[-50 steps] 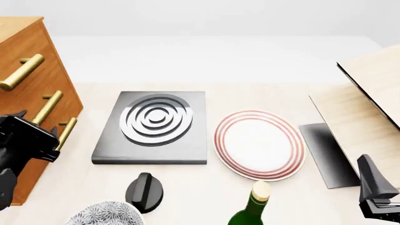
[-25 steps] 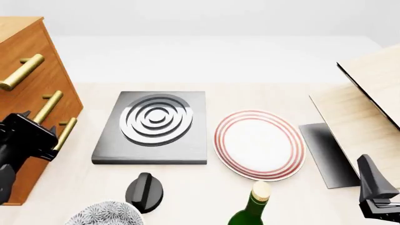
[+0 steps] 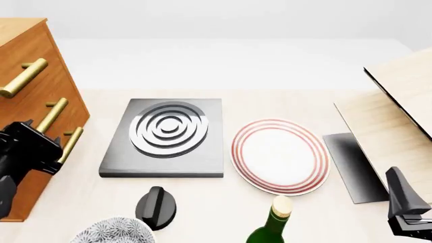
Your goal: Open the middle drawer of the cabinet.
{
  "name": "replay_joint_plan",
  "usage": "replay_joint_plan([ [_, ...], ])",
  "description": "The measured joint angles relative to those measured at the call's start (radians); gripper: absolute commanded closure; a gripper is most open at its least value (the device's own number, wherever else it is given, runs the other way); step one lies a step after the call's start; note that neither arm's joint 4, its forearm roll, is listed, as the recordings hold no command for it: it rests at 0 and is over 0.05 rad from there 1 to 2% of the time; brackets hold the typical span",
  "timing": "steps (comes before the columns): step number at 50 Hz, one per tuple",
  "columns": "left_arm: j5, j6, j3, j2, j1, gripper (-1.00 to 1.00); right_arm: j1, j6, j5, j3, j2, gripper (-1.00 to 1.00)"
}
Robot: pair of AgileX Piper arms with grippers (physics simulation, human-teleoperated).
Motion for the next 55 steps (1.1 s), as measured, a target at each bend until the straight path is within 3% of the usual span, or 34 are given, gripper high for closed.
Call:
replay_joint_plan([
  [20,0.076,0.007,-0.017,-0.025,-0.019,-1.00,0.000,0.000,0.000,0.000,0.000,-1.00],
  [21,0.078,0.008,-0.017,-0.026,-0.018,1.00,0.000,0.000,0.000,0.000,0.000,-1.00],
  [55,-0.116,0.089,0.009,0.048,-0.029,1.00,0.000,0.000,0.000,0.000,0.000,-1.00],
])
